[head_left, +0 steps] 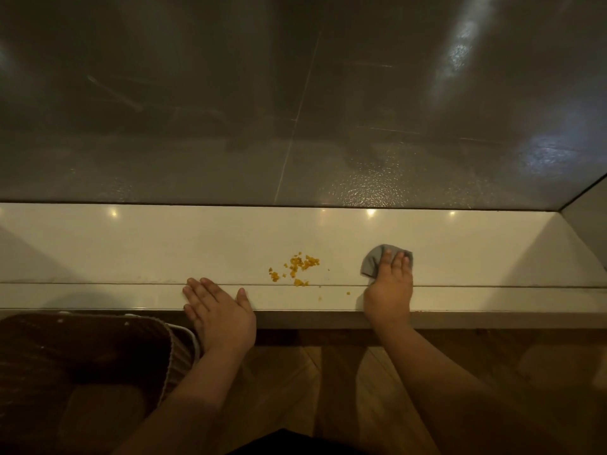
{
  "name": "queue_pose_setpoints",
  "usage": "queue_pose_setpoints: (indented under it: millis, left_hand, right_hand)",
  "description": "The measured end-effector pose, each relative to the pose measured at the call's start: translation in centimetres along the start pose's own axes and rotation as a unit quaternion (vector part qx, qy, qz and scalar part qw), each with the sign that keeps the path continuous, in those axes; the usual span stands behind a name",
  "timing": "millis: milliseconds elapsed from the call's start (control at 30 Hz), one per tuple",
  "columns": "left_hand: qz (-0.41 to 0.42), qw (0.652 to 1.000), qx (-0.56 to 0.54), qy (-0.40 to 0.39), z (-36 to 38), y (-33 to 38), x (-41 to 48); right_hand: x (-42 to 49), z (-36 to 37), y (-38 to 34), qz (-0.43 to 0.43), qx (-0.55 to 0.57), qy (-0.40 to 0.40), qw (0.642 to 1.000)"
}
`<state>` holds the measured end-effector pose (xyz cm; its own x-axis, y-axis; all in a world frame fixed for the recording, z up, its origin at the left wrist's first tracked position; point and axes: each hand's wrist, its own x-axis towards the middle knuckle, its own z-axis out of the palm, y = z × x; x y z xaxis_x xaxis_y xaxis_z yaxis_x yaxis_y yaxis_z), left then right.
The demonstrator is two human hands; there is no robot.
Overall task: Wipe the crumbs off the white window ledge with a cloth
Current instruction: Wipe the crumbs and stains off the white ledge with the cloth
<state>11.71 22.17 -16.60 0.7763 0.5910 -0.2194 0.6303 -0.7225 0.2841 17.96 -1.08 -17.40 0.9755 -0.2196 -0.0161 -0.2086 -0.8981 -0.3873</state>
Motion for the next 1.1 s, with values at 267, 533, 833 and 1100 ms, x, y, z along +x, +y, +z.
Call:
queue_pose_setpoints:
  millis: [267, 533, 833, 1100]
  left_hand:
    - [0.005, 1.000, -0.010, 0.004, 0.2, 0.0, 0.1]
    - [0.002, 1.000, -0.010, -0.012, 0.1, 0.0, 0.4]
    - [-0.003, 0.999, -0.022, -0.031, -0.1, 0.2, 0.4]
    - [-0.011, 0.998, -0.012, -0.054, -0.5, 0.2, 0.6]
  right_hand:
    - [-1.6, 2.0, -5.0, 0.026, 0.007, 0.007, 1.000]
    - [-2.8, 3.5, -9.0, 0.037, 0.090, 0.033, 0.995]
    - [-2.9, 3.5, -11.6, 0.091, 0.275, 0.066, 0.955]
    - [-3.0, 0.1, -7.8, 0.110, 0.438, 0.141, 0.881]
